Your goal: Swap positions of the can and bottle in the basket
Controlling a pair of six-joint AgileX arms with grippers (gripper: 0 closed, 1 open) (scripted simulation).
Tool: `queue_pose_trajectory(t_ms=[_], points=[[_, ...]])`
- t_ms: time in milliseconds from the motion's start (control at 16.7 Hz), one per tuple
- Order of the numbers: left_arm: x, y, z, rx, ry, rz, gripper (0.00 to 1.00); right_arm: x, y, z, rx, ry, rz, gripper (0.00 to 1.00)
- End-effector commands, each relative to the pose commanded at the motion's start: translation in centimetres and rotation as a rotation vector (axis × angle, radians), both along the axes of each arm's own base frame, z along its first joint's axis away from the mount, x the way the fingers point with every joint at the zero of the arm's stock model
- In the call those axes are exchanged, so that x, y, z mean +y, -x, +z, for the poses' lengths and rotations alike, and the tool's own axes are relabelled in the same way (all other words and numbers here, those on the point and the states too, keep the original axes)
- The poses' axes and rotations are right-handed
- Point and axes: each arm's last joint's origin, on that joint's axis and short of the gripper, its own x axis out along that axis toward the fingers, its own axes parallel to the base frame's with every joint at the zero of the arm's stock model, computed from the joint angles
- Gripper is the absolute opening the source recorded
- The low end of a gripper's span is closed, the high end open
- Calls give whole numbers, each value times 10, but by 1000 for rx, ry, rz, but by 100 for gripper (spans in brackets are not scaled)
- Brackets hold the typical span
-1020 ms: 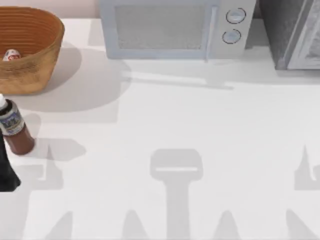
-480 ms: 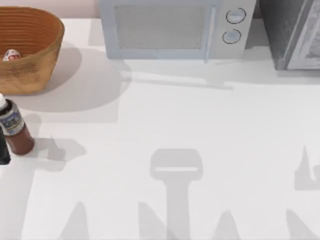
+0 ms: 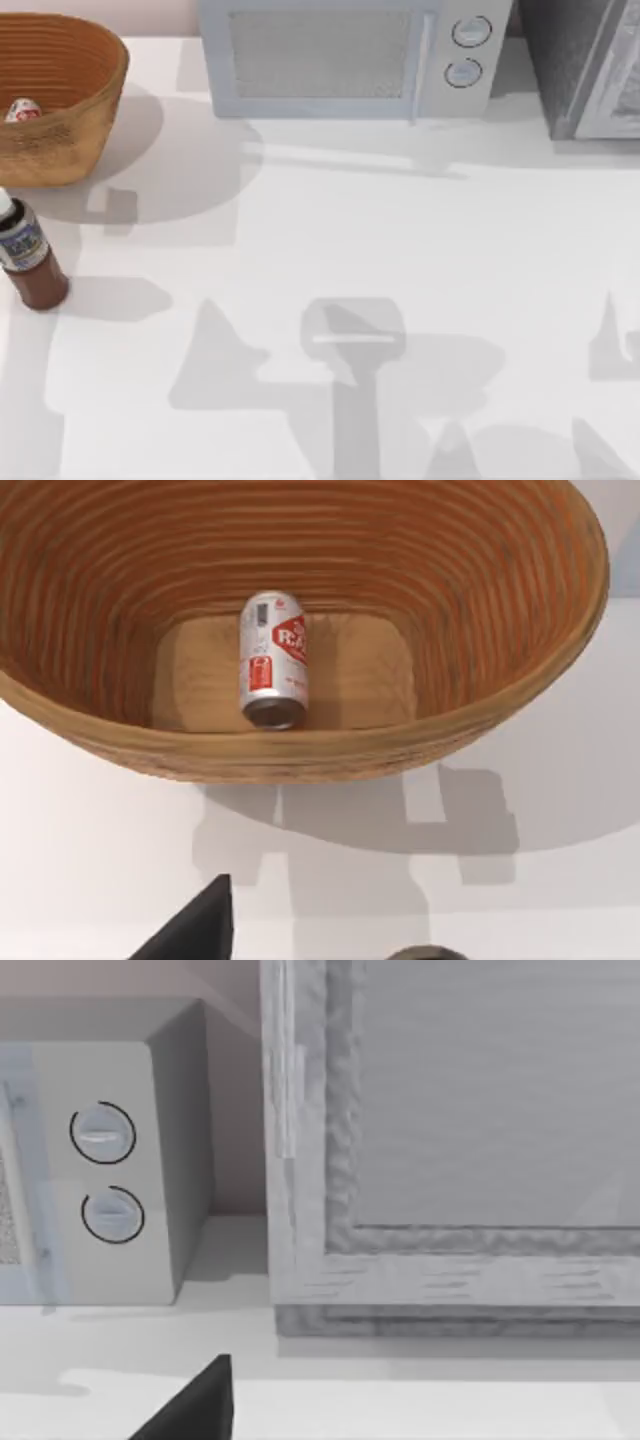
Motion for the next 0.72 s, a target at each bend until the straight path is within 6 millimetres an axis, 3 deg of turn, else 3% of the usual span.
queue_pose_trajectory(t_ms=[120,300,540,720], points=[[8,-43,7,102,16,-9,100,0,0,0,0,0,0,100],[22,-108,0,253,46,-21,100,0,0,0,0,0,0,100],[43,-182,-38,432,95,-34,100,0,0,0,0,0,0,100],[56,-220,-75,540,131,-40,100,0,0,0,0,0,0,100]])
